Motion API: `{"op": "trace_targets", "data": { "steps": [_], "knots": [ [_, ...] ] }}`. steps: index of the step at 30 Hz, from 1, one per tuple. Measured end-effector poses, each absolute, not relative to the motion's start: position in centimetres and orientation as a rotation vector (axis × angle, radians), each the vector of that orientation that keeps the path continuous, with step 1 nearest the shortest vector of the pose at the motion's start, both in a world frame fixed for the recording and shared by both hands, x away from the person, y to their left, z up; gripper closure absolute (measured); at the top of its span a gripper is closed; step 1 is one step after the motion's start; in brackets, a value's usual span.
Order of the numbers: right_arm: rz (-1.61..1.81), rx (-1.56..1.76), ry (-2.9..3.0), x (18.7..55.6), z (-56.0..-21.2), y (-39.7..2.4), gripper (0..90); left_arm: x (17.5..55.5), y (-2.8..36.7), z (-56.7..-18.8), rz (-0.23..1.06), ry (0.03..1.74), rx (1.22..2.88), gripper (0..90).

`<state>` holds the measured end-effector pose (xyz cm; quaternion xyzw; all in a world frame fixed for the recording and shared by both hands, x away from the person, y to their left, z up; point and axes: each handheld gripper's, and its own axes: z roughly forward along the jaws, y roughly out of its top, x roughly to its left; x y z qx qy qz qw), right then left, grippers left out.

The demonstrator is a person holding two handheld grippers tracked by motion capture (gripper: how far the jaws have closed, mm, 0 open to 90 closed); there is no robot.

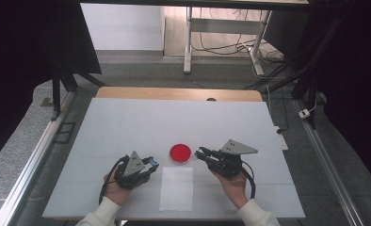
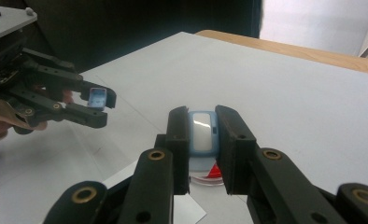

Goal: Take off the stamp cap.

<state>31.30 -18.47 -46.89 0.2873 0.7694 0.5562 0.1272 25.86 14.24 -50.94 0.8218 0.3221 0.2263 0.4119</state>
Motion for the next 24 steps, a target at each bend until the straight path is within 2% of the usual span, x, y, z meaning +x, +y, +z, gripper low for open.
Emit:
{"op": "trace_targets", "data": {
  "steps": [17, 24],
  "knots": [
    [1.605, 0.833, 2.214, 31.6, -46.5, -19.2, 75.4, 23.9, 18.3, -51.2, 0.571, 0.907, 2.026, 64.8],
    [1.594, 0.832, 2.211, 31.8, -46.2, -19.4, 75.4, 23.8, 18.6, -51.3, 0.570, 0.912, 2.028, 64.8]
  ]
}}
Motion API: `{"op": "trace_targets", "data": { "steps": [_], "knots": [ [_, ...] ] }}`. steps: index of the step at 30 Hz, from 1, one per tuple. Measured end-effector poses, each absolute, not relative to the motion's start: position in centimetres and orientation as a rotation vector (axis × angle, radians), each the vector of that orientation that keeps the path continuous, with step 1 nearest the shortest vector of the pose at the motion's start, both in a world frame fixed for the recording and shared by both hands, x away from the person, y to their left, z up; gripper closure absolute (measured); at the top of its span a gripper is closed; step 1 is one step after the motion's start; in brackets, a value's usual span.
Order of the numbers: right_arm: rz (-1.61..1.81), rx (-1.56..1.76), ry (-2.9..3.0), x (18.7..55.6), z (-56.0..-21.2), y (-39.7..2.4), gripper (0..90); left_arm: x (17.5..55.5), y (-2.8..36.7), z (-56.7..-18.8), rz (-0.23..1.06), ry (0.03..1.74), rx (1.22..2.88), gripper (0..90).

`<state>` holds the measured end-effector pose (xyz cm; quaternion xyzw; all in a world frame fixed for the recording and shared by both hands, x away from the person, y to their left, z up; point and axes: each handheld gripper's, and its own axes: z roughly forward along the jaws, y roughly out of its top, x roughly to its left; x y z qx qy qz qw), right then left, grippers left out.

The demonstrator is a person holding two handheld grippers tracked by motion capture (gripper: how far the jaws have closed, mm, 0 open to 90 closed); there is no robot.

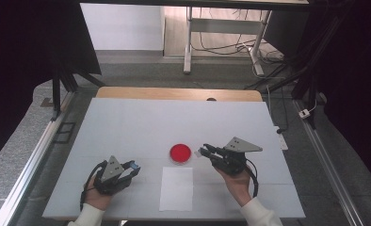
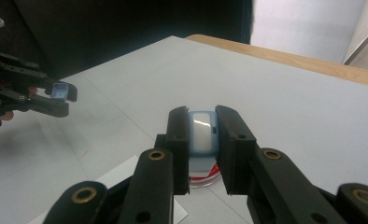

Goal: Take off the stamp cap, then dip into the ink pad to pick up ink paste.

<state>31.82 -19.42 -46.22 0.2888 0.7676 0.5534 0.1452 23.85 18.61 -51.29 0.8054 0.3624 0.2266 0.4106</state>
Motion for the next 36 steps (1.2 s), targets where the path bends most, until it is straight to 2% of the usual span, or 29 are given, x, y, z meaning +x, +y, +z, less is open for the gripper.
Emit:
{"op": "trace_targets", "data": {
  "steps": [23, 36],
  "knots": [
    [1.475, 0.792, 2.285, 34.4, -44.7, -18.1, 75.4, 23.9, 18.6, -51.4, 0.565, 0.917, 2.032, 64.8],
    [1.418, 0.867, 2.342, 36.3, -45.0, -16.5, 75.4, 24.1, 18.6, -51.5, 0.558, 0.920, 2.032, 64.8]
  ]
}}
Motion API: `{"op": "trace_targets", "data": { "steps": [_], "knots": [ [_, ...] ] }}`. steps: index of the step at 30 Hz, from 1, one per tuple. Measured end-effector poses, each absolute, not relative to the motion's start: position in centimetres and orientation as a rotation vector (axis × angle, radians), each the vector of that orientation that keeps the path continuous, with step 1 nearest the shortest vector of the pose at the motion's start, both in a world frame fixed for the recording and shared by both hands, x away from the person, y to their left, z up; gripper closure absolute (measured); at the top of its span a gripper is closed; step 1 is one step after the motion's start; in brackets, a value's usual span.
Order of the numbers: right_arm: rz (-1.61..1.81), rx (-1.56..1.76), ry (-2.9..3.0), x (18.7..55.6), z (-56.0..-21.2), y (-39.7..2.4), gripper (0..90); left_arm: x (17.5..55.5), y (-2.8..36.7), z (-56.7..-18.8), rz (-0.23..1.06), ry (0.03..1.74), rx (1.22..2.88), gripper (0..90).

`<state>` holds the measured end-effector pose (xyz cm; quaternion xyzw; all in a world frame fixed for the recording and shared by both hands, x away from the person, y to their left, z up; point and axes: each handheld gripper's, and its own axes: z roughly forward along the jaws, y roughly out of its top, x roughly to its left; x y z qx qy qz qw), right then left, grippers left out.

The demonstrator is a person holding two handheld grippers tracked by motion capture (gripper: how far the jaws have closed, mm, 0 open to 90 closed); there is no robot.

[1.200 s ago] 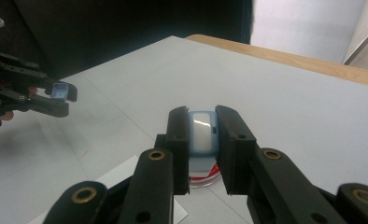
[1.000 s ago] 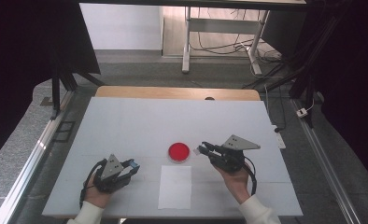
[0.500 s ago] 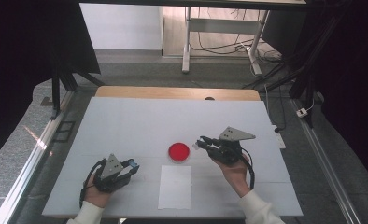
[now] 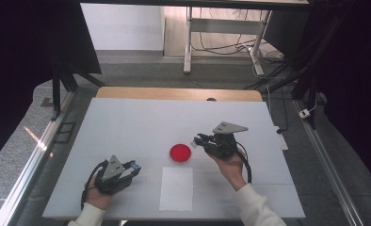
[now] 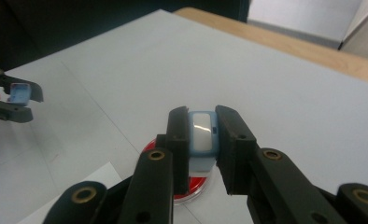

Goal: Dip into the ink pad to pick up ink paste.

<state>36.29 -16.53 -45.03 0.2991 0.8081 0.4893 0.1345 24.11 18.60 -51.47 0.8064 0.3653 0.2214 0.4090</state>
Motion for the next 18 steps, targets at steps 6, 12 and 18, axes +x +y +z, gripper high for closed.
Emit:
{"op": "trace_targets", "data": {
  "steps": [6, 12, 18],
  "knots": [
    [1.406, 0.866, 2.394, 37.1, -45.4, -15.1, 75.3, 24.1, 18.7, -51.5, 0.557, 0.925, 2.029, 64.8],
    [1.380, 0.830, 2.438, 37.4, -46.0, -13.7, 75.3, 24.1, 18.6, -51.5, 0.556, 0.925, 2.033, 64.8],
    [1.315, 0.792, 2.493, 37.6, -46.8, -13.0, 75.3, 24.1, 18.5, -51.5, 0.556, 0.918, 2.039, 64.8]
  ]
}}
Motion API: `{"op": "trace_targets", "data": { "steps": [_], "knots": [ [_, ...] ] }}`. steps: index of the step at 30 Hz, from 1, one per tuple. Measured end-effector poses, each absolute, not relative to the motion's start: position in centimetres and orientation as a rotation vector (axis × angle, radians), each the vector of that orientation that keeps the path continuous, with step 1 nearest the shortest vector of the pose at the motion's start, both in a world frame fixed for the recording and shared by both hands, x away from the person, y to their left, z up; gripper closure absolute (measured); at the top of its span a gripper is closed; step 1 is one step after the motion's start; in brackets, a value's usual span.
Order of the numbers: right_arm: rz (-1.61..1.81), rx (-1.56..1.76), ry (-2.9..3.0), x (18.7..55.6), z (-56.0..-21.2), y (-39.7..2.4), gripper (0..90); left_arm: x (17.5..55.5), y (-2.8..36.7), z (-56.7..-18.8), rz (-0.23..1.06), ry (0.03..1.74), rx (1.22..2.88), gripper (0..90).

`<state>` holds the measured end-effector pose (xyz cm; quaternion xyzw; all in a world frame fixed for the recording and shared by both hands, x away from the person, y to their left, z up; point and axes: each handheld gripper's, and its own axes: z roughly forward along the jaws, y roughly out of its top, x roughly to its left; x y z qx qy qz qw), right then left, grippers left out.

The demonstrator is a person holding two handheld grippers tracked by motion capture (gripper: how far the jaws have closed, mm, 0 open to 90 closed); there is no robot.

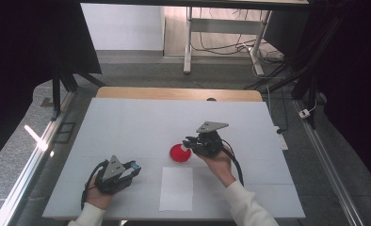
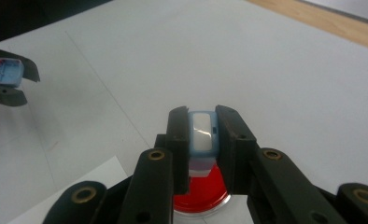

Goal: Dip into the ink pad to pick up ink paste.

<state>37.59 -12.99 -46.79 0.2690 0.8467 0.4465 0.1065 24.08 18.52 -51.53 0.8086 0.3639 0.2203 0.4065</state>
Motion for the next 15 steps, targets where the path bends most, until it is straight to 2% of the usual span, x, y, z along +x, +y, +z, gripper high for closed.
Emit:
{"op": "trace_targets", "data": {
  "steps": [15],
  "knots": [
    [1.205, 0.739, 2.557, 37.9, -48.2, -11.5, 75.3, 24.2, 18.6, -51.6, 0.549, 0.919, 2.041, 64.8]
  ]
}}
